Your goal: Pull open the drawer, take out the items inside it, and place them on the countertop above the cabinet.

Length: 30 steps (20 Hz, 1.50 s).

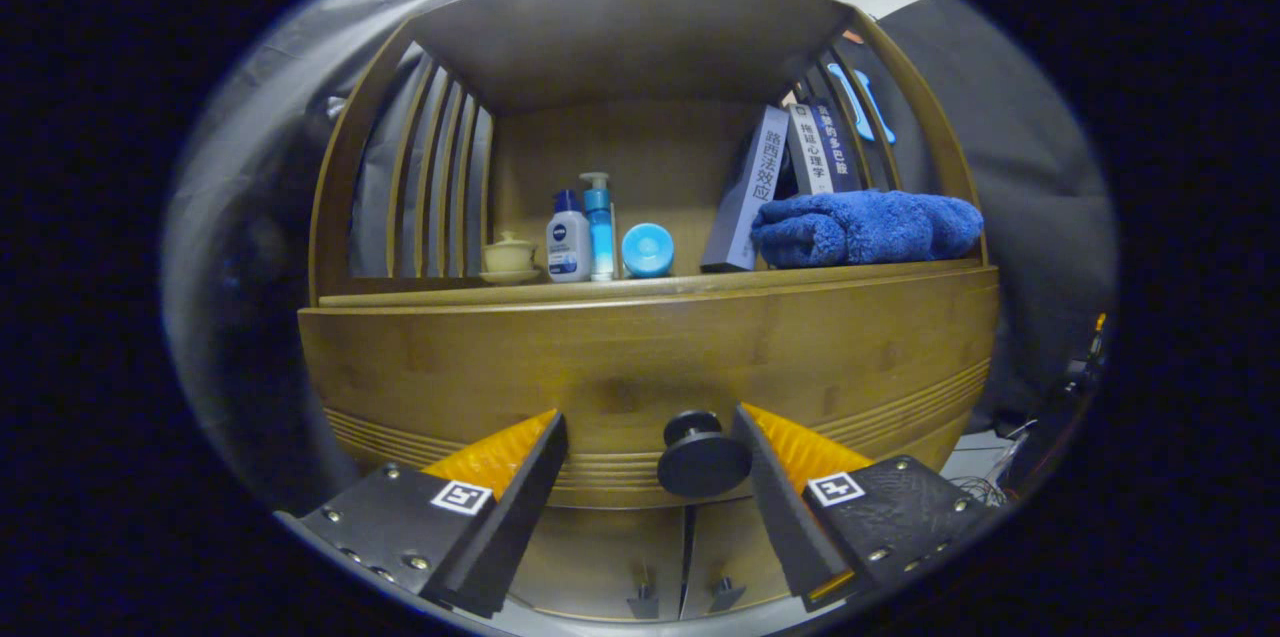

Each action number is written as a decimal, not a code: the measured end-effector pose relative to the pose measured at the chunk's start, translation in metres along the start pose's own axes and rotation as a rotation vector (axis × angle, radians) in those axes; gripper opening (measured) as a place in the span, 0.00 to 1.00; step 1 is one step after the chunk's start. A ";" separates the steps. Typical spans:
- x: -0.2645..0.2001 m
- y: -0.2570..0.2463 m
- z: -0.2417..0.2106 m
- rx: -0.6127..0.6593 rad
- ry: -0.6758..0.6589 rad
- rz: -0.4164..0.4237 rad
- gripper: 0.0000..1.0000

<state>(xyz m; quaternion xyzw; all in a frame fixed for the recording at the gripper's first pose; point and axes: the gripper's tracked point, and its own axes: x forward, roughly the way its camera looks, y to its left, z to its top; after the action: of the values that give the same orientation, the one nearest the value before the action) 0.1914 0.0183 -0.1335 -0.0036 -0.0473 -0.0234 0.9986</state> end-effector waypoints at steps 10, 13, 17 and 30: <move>-0.036 -0.003 0.038 -0.038 0.057 0.005 0.99; -0.072 0.002 0.072 -0.011 0.073 0.016 0.99; -0.121 0.002 0.105 0.008 0.135 0.041 0.99; -0.245 -0.050 0.230 -0.102 0.137 0.013 0.99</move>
<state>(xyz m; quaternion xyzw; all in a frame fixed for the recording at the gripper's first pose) -0.0759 -0.0180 0.0724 -0.0533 0.0226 -0.0194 0.9981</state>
